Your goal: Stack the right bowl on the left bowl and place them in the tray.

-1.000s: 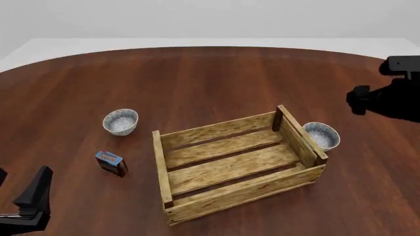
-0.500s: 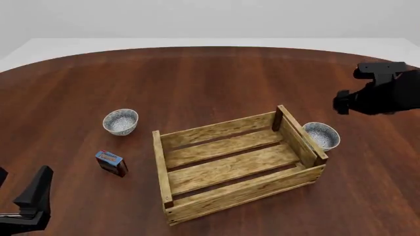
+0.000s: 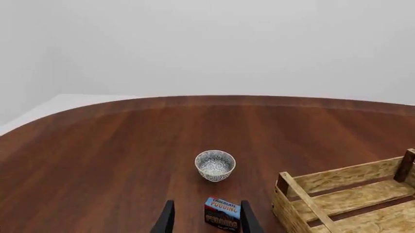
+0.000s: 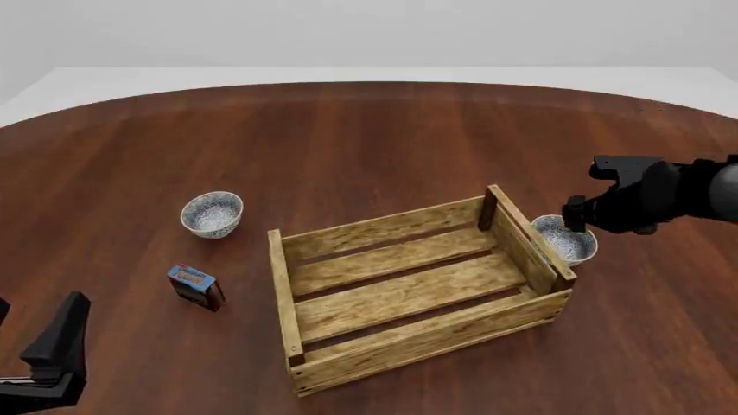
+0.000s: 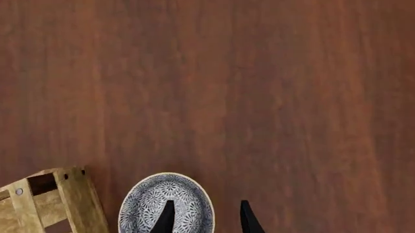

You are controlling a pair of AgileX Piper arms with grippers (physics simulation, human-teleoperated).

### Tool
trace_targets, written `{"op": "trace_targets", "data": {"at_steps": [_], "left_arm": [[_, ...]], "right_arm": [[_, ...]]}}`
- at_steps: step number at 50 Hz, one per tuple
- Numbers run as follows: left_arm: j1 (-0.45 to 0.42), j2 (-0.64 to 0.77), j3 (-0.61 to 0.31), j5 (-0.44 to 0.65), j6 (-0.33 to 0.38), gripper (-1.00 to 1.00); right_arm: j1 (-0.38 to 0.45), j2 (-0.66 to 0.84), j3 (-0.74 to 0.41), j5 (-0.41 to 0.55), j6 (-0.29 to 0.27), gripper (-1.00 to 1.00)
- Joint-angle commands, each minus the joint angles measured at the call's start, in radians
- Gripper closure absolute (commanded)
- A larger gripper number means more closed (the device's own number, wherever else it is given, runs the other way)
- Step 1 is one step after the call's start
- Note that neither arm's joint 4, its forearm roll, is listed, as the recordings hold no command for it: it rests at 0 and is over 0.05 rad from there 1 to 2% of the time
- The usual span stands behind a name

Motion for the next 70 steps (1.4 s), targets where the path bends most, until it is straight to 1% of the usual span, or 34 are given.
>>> {"op": "trace_targets", "data": {"at_steps": [1,9,10,11,15,22,34,39,45,59,67,70], "left_arm": [[0.002,-0.012,0.0,0.007,-0.002,-1.0],[0.002,-0.009,0.0,0.005,-0.002,-1.0],[0.002,-0.01,0.0,0.005,-0.003,-1.0],[0.001,-0.011,0.0,0.005,-0.003,-1.0],[0.002,-0.012,0.0,0.006,-0.004,-1.0],[0.001,-0.012,0.0,0.007,-0.003,-1.0],[0.002,-0.023,0.0,0.016,-0.002,-1.0],[0.002,-0.025,0.0,0.018,-0.003,-1.0],[0.004,-0.032,0.0,0.022,-0.006,-1.0],[0.006,-0.04,0.0,0.027,-0.008,-1.0],[0.007,-0.042,0.0,0.025,-0.007,-1.0],[0.009,-0.043,0.0,0.024,-0.006,-1.0]], "right_arm": [[-0.001,0.135,0.017,-0.081,0.015,-1.0],[-0.019,0.192,0.027,-0.115,0.009,-1.0],[-0.026,0.2,0.029,-0.123,0.0,-1.0],[-0.041,0.203,0.031,-0.126,-0.018,1.0],[-0.023,0.184,0.047,-0.126,-0.003,1.0],[-0.015,0.143,0.064,-0.12,-0.004,1.0],[0.019,-0.02,0.102,-0.081,0.012,1.0],[0.006,-0.071,0.101,-0.067,-0.004,1.0],[0.016,-0.134,0.097,-0.035,0.005,1.0],[0.019,-0.267,0.065,0.039,0.001,1.0],[0.047,-0.388,0.061,0.07,0.02,1.0],[0.062,-0.439,0.063,0.08,0.016,1.0]]}}
